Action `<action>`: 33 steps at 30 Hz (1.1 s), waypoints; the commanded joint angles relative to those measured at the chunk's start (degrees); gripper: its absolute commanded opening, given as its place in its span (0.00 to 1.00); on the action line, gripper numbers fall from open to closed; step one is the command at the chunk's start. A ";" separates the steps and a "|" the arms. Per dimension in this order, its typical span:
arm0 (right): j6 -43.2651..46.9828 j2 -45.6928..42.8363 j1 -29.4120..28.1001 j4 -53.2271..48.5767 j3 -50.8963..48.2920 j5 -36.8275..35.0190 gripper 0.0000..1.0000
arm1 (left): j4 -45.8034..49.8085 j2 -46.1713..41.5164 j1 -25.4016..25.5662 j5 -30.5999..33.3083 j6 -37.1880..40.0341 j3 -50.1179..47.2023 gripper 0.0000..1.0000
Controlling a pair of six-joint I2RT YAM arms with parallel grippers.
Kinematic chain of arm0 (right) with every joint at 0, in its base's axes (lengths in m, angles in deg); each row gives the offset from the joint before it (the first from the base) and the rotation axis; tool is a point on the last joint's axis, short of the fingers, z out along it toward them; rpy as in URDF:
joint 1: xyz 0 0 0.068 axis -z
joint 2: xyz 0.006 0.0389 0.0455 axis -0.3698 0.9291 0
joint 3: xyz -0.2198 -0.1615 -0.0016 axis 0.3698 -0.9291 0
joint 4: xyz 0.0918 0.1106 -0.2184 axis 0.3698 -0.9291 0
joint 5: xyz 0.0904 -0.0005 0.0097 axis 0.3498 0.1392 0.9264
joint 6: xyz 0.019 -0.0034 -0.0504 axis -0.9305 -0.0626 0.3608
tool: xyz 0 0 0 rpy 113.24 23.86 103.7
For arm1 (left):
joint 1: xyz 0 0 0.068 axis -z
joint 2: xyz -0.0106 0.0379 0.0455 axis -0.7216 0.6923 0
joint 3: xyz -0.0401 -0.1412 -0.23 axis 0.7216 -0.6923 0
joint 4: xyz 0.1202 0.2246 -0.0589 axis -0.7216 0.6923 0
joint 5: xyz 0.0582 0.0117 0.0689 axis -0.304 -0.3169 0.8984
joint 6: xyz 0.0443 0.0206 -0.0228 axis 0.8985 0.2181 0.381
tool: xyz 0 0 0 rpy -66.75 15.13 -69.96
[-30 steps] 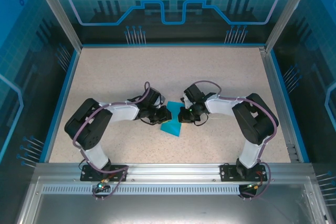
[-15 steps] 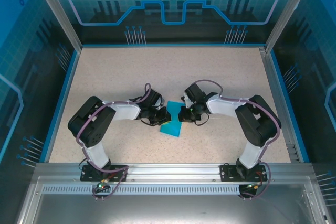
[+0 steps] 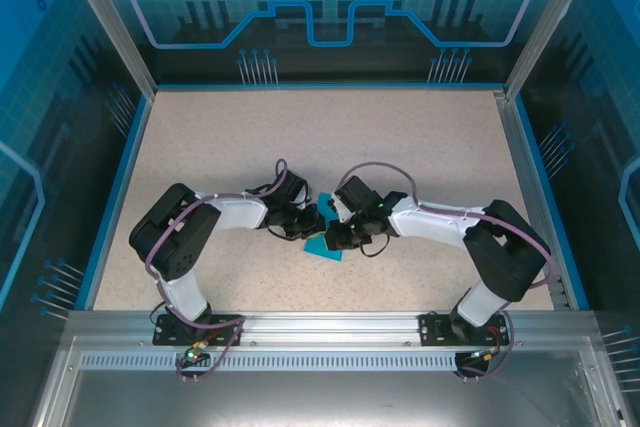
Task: Fold a paper plane with a square sheet of paper (pick it up from the middle)
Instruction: Fold the triangle a second time at the center of the table.
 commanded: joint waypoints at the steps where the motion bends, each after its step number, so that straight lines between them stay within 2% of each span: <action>1: -0.98 2.30 -1.50 -3.21 1.07 -2.54 0.10 | 3.77 2.78 0.61 2.67 -1.33 -1.68 0.13; 12: -1.20 4.21 -1.66 -4.94 0.86 -3.98 0.09 | 3.87 3.19 0.69 2.86 -1.60 -1.62 0.13; 24: -1.73 5.01 -1.73 -2.51 -0.83 -0.06 0.10 | 4.21 3.15 0.73 2.78 -1.63 -1.48 0.13; 33: -1.99 5.51 -1.68 -3.03 -1.69 -0.50 0.10 | 4.39 3.25 0.71 2.94 -1.75 -1.42 0.12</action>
